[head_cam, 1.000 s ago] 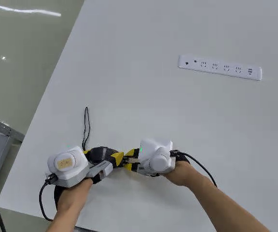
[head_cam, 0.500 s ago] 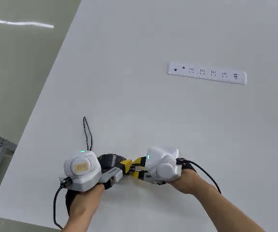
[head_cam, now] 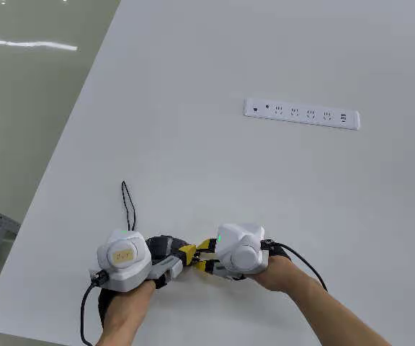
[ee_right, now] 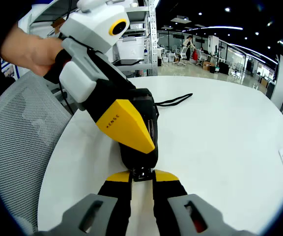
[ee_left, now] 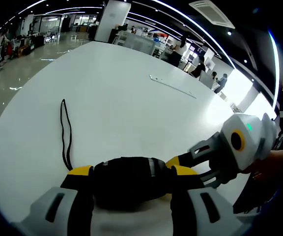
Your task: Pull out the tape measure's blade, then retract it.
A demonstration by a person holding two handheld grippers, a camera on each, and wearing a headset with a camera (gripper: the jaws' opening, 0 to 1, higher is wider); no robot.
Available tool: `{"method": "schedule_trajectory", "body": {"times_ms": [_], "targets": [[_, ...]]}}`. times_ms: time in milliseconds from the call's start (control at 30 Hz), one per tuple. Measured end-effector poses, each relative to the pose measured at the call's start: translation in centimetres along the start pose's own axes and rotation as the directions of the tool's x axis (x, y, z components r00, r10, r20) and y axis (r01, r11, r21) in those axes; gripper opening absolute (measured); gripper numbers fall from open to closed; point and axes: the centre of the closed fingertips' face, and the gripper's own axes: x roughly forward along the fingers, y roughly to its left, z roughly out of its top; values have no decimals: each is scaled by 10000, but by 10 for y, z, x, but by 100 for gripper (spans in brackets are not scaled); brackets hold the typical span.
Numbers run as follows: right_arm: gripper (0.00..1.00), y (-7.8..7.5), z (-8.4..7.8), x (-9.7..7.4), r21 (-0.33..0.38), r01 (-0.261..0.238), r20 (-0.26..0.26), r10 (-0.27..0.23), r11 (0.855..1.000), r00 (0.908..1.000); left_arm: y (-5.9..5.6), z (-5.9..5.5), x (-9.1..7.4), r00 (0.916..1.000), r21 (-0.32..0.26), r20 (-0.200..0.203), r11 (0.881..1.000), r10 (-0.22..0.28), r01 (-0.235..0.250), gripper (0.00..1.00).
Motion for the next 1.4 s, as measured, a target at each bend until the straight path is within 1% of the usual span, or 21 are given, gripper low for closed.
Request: {"method": "schedule_trajectory", "body": {"times_ms": [300, 333, 400, 467, 533, 600, 700, 733, 800, 867, 900, 967, 1033, 1100, 1133, 1200, 1233, 1300, 1367, 1400], "targets": [[15, 1, -1, -1, -97, 181, -167, -183, 9998, 9997, -2, 0, 1, 9999, 104, -75, 9999, -86, 87, 62], [16, 0, -2, -2, -22, 214, -193, -214, 9998, 9996, -2, 1, 1, 9999, 224, -80, 9997, -87, 89, 62], [21, 1, -2, -3, 81, 264, -241, -262, 9996, 9994, -4, 3, 1, 9999, 506, -82, 9986, -116, 120, 62], [24, 1, -4, -4, 70, 341, -285, -339, 9994, 9990, -4, 5, 1, 9999, 658, -83, 9978, -122, 127, 62], [26, 1, -4, -8, 175, 459, -258, -454, 9988, 9986, -4, 10, -3, 9999, 712, 0, 9974, -147, 147, 64], [29, -1, -4, -13, 307, 635, -230, -628, 9975, 9978, -5, 12, -5, 9996, 839, 45, 9961, -282, 277, 69], [35, -1, -4, -21, 648, 798, -199, -787, 9947, 9967, -3, 11, -9, 9993, 1210, -11, 9920, -369, 367, 71], [36, 0, -5, -22, 703, 861, -202, -848, 9938, 9962, -1, 12, -10, 9994, 1288, 46, 9911, -354, 345, 71], [37, 0, -4, -29, 903, 1093, -113, -1087, 9899, 9940, 0, 14, -15, 9989, 1318, 137, 9904, -448, 426, 72], [40, 1, -2, -36, 1233, 1247, -6, -1256, 9845, 9921, 0, 12, -20, 9980, 1402, 109, 9883, -625, 604, 73], [42, 3, -2, -39, 1357, 1339, -46, -1345, 9817, 9909, 1, 12, -23, 9975, 1593, 124, 9850, -691, 663, 74], [46, 6, -2, -45, 1492, 1430, -47, -1439, 9784, 9896, 1, 9, -27, 9967, 1922, 5, 9781, -817, 800, 77], [48, 10, -1, -52, 1686, 1615, 22, -1642, 9724, 9864, 1, 7, -32, 9945, 2288, -87, 9680, -1039, 1032, 80], [50, 13, -2, -60, 1886, 1821, 42, -1862, 9650, 9825, 2, 6, -37, 9930, 2667, -78, 9568, -1177, 1155, 81], [51, 14, -3, -63, 1994, 1888, 58, -1938, 9616, 9810, 3, 6, -40, 9924, 2785, -100, 9529, -1223, 1202, 82], [54, 16, -4, -70, 2282, 2105, 88, -2182, 9506, 9759, 6, 4, -46, 9924, 2851, -166, 9508, -1216, 1213, 85], [55, 18, -4, -75, 2421, 2233, 110, -2328, 9442, 9725, 8, 5, -51, 9925, 2948, -141, 9480, -1213, 1200, 86], [57, 21, -4, -83, 2541, 2414, 127, -2528, 9366, 9674, 11, 6, -56, 9915, 3179, -74, 9398, -1301, 1257, 87], [59, 26, -7, -90, 2583, 2600, 79, -2712, 9304, 9625, 14, 5, -61, 9902, 3464, -136, 9283, -1390, 1351, 88], [60, 28, -9, -95, 2655, 2713, 9, -2816, 9252, 9595, 13, 5, -65, 9891, 3724, -164, 9172, -1465, 1420, 89]]}}
